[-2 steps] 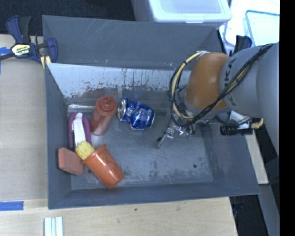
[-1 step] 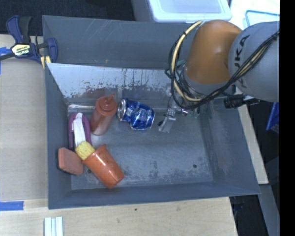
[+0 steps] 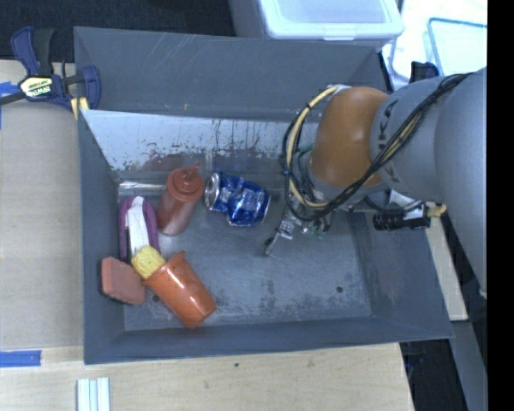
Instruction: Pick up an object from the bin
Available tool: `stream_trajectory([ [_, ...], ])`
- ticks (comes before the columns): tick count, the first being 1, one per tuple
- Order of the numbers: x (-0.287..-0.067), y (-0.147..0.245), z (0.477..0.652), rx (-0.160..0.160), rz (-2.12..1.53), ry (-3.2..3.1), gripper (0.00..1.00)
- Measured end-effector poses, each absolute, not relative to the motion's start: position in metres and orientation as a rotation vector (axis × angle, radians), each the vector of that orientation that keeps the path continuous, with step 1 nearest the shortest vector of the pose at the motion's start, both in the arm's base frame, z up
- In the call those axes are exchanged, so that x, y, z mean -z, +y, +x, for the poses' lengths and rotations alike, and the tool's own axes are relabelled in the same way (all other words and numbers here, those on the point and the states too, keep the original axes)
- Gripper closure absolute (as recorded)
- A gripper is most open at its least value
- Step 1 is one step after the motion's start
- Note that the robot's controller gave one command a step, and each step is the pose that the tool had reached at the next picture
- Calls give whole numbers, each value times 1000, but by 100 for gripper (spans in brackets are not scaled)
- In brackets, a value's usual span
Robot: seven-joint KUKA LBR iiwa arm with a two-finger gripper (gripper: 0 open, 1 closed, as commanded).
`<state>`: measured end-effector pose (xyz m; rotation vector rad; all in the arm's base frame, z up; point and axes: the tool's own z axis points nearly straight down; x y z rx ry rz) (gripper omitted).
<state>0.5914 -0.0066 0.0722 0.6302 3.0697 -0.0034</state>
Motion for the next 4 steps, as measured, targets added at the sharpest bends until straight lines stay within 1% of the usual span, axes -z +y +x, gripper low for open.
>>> stream_trajectory([
  [1, -118, 26, 613, -4, 45, 3102, 0],
  [2, -93, 32, 618, 5, 920, 2994, 100],
  [3, -93, 32, 618, 5, 919, 2994, 100],
  [4, -71, 76, 603, 6, 919, 2991, 100],
])
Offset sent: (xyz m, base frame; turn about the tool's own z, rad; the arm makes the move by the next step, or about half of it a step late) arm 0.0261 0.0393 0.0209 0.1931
